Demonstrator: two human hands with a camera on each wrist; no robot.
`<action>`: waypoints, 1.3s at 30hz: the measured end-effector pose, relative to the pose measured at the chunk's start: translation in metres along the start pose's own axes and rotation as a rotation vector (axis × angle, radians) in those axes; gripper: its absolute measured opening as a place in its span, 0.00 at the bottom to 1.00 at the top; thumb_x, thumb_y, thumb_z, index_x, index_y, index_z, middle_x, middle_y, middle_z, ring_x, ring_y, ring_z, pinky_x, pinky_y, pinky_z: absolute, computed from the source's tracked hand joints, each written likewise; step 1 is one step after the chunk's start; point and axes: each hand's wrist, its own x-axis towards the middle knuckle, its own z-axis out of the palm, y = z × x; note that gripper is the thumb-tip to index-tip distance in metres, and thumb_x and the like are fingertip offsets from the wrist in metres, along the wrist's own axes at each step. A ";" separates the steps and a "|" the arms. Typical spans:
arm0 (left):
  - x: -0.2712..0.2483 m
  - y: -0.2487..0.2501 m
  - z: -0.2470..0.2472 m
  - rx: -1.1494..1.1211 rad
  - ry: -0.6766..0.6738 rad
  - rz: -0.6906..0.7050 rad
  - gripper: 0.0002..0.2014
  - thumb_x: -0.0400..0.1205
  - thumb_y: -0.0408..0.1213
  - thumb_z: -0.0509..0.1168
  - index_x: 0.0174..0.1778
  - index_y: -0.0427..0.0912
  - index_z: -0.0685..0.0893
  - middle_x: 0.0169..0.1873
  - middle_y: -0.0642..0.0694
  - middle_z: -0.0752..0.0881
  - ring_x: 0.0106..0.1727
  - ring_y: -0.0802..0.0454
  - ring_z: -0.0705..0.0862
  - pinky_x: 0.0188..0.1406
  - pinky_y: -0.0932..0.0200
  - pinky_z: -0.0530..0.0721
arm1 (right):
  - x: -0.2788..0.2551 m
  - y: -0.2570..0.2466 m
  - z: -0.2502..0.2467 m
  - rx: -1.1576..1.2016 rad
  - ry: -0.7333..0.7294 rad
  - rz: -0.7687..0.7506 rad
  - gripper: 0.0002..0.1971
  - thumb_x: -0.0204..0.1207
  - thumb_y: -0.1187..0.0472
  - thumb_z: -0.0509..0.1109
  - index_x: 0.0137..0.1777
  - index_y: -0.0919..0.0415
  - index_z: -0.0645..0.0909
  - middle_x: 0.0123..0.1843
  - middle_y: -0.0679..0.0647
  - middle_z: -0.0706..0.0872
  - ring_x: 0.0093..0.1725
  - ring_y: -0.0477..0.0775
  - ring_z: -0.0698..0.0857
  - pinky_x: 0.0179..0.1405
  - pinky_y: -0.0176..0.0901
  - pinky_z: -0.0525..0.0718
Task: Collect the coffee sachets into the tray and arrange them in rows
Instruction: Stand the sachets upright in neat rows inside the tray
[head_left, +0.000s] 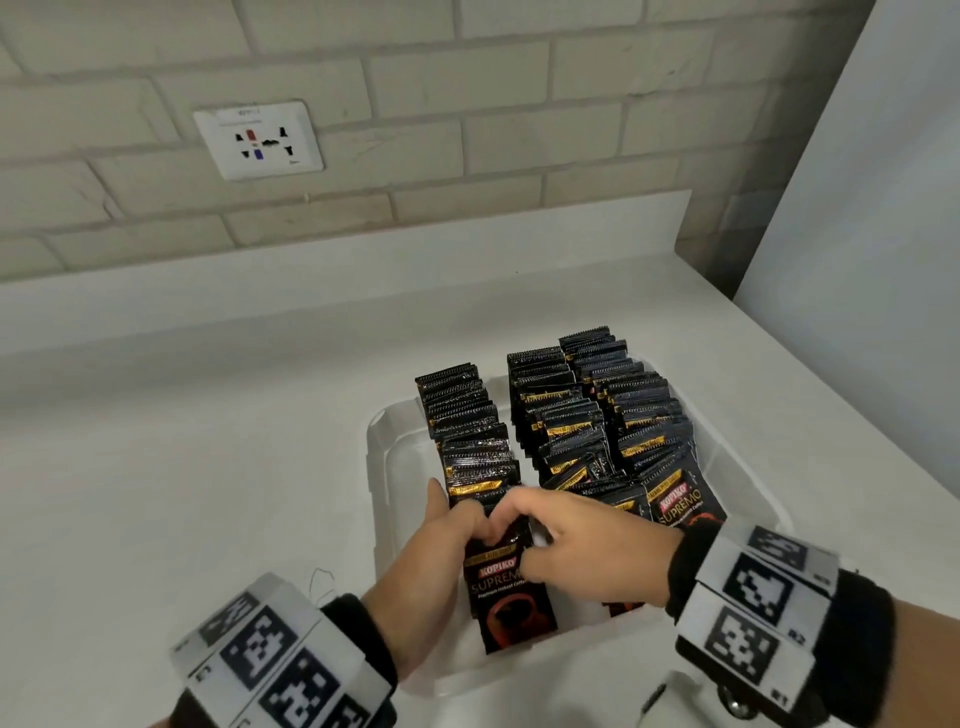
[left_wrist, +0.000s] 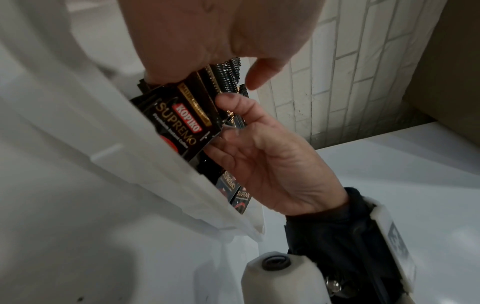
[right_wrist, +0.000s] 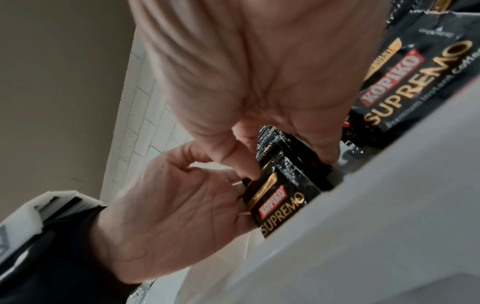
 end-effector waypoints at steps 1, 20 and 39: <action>0.003 0.000 -0.002 -0.018 0.012 0.006 0.37 0.68 0.35 0.61 0.77 0.45 0.60 0.47 0.46 0.80 0.49 0.53 0.80 0.36 0.64 0.81 | 0.001 0.000 -0.001 0.039 0.010 -0.004 0.13 0.77 0.64 0.61 0.56 0.47 0.75 0.34 0.43 0.69 0.26 0.42 0.68 0.26 0.33 0.66; -0.011 0.033 -0.002 0.085 0.032 0.186 0.26 0.76 0.62 0.54 0.66 0.52 0.75 0.58 0.63 0.85 0.56 0.78 0.79 0.58 0.75 0.71 | -0.009 -0.008 -0.033 0.248 -0.016 -0.071 0.17 0.75 0.70 0.60 0.49 0.42 0.70 0.48 0.58 0.81 0.40 0.51 0.83 0.43 0.50 0.79; 0.040 0.068 0.079 0.136 0.161 0.084 0.18 0.88 0.42 0.48 0.30 0.47 0.66 0.15 0.55 0.76 0.08 0.73 0.69 0.07 0.78 0.65 | 0.007 0.028 -0.099 0.723 0.201 0.274 0.26 0.82 0.51 0.58 0.78 0.57 0.60 0.74 0.72 0.66 0.56 0.58 0.79 0.47 0.41 0.82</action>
